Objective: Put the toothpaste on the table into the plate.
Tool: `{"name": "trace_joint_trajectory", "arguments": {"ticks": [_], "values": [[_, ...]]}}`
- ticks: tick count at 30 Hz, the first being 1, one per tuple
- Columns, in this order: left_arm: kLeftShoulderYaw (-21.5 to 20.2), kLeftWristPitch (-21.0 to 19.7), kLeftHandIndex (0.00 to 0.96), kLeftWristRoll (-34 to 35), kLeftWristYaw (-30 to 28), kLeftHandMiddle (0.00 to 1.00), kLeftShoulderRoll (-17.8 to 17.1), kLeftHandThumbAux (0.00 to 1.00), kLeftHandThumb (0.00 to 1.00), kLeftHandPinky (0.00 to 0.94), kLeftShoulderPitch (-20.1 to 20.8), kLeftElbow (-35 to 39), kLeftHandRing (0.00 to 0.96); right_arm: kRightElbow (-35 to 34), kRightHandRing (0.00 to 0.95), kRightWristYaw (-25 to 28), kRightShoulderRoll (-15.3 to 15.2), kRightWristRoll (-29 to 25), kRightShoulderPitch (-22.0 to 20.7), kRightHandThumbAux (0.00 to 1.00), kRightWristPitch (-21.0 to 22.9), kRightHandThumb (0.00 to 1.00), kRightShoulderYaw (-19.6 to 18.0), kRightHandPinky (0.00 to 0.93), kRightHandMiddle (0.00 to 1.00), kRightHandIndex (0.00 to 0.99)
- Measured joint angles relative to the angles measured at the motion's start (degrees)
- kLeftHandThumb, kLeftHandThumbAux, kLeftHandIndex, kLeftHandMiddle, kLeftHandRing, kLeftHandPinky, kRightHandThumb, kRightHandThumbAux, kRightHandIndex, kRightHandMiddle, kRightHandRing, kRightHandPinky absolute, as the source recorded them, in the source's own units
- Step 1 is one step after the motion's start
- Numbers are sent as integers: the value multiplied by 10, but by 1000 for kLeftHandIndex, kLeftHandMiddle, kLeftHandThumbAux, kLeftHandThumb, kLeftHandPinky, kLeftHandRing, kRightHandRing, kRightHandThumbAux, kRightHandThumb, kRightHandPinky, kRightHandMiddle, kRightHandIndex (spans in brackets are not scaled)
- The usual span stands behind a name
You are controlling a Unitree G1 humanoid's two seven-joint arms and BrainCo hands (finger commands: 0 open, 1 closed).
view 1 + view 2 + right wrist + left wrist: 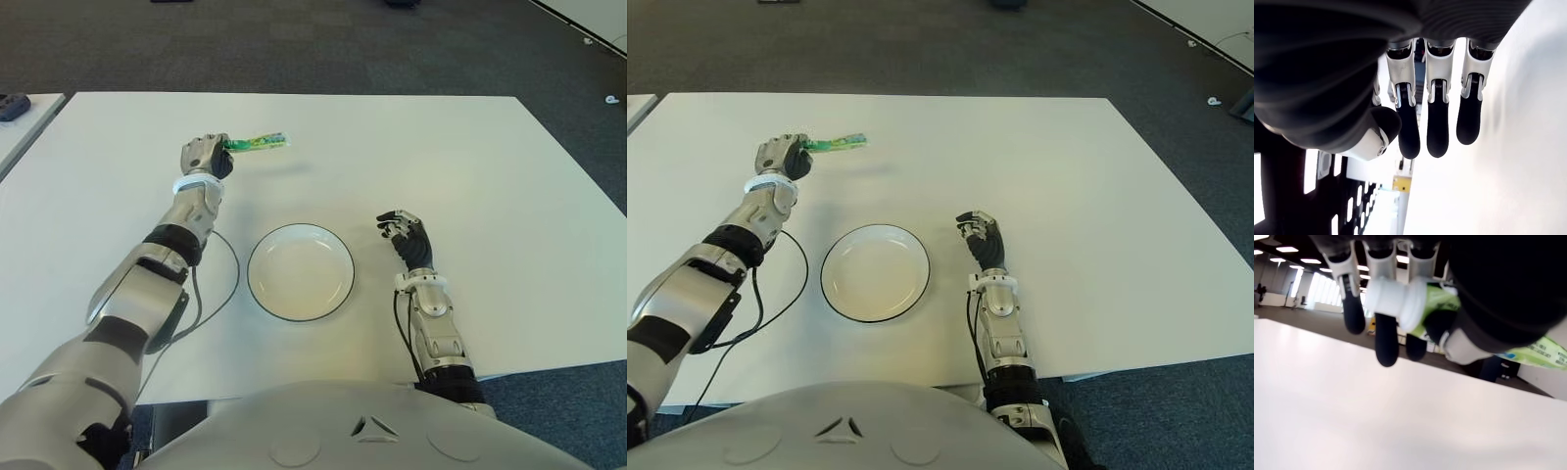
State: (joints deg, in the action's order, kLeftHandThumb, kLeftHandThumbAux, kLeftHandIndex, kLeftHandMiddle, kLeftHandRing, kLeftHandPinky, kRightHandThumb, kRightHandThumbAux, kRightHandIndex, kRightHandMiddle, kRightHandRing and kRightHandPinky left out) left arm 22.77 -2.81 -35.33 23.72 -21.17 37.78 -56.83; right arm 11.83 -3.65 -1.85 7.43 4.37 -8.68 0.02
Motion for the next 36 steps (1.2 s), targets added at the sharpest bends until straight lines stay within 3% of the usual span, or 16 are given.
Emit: {"name": "trace_joint_trajectory", "arguments": {"ticks": [9,17,31,36], "values": [[-5,13,435,-9,-1,783,-33,718,709,734,-80,162,767,15,405,1,-1,0,-4,731,-8,707,0,422,413,419],[-13,42,435,-14,-54,782,-72,719,708,734,-132,296,762,22,411,1,0,0,-8,731,-15,707,0,429,420,419],[-6,225,434,0,-175,779,-131,722,705,724,-211,412,756,35,412,1,1,0,-16,731,-23,707,0,425,420,419],[2,265,434,-1,-230,778,-146,721,706,732,-233,454,759,39,410,1,2,0,-18,732,-29,706,0,422,419,419]]}}
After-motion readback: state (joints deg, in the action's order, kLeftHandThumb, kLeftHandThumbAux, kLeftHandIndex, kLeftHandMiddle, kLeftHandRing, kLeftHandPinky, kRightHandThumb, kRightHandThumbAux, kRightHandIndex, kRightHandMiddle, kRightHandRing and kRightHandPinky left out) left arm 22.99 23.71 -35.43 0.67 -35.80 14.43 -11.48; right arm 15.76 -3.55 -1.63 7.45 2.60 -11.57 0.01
